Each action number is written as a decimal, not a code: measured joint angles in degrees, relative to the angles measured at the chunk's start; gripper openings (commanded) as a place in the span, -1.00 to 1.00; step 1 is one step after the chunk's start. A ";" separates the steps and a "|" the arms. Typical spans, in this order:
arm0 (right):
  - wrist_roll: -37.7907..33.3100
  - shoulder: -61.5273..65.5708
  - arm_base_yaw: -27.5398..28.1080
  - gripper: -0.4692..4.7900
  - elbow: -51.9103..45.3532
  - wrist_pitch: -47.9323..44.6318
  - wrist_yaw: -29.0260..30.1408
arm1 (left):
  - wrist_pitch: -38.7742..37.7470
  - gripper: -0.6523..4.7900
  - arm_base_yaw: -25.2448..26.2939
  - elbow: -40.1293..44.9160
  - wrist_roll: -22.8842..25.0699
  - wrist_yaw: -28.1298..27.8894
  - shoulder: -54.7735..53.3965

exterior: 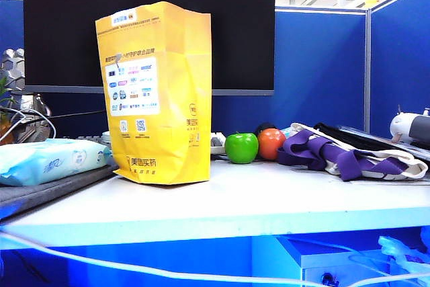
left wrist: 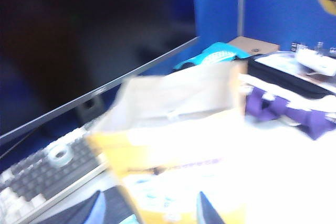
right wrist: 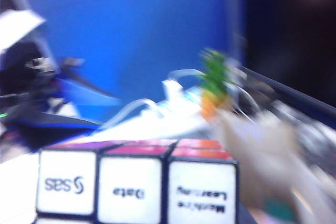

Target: Pick up the Rubik's Cube and throw it into the yellow paper bag.

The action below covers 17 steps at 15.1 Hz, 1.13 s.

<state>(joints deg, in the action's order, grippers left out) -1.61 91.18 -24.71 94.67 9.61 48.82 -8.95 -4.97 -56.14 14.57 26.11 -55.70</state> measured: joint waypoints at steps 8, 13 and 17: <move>-10.43 29.27 -0.96 -0.84 30.14 -2.49 1.92 | 0.79 0.11 8.68 -0.02 -0.24 12.79 -4.87; -9.27 31.41 -1.33 -0.63 31.93 1.07 1.79 | 1.14 0.11 8.46 0.00 -0.22 13.42 -7.02; -7.41 31.52 -1.46 1.00 32.02 2.29 -2.10 | 1.88 0.11 8.48 0.00 -0.57 13.40 -7.13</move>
<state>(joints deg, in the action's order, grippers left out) -9.02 122.69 -26.17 126.69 11.90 46.72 -7.07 3.51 -56.14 14.00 39.51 -62.83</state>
